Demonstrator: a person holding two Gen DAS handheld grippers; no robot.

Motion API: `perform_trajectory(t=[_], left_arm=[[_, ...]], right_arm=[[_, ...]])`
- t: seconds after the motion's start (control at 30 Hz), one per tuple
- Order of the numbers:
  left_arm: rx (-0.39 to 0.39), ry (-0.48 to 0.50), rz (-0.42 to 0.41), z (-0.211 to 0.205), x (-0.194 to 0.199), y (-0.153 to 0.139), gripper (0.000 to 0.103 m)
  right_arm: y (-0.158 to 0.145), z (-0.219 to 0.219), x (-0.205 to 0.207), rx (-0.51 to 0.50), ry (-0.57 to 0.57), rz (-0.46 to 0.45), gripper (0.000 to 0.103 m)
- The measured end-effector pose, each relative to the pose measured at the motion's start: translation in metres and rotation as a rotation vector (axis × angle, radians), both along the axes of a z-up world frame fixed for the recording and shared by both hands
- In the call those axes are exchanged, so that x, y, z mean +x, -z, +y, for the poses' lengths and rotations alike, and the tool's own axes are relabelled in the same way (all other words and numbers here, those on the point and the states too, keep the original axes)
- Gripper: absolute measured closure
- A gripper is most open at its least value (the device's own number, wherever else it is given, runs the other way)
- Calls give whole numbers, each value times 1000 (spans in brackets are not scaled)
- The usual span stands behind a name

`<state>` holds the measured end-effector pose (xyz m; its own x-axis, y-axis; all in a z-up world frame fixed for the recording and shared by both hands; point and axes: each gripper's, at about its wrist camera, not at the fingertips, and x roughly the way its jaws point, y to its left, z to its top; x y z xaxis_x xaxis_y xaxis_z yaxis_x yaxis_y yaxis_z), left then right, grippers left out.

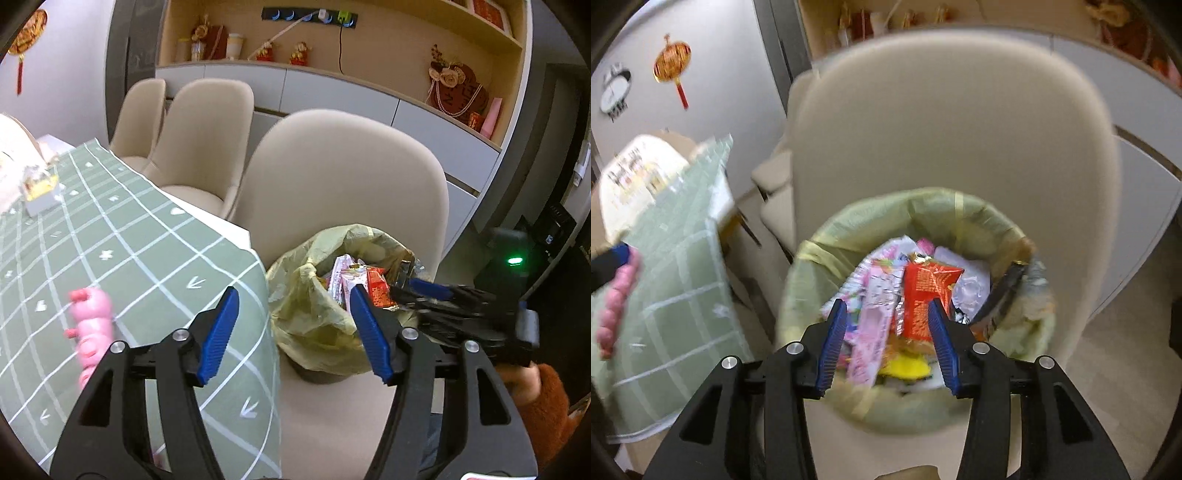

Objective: Collect trash

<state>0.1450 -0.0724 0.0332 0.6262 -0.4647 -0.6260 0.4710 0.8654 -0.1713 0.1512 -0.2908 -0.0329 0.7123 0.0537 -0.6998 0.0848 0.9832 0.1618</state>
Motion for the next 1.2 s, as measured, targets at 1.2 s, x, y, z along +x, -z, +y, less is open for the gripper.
perform_trajectory(t=[1.2], left_arm=[[144,-227,-142,105,-159,19,27]], right_arm=[[-45,150,-209,-135,-37,-253,60]])
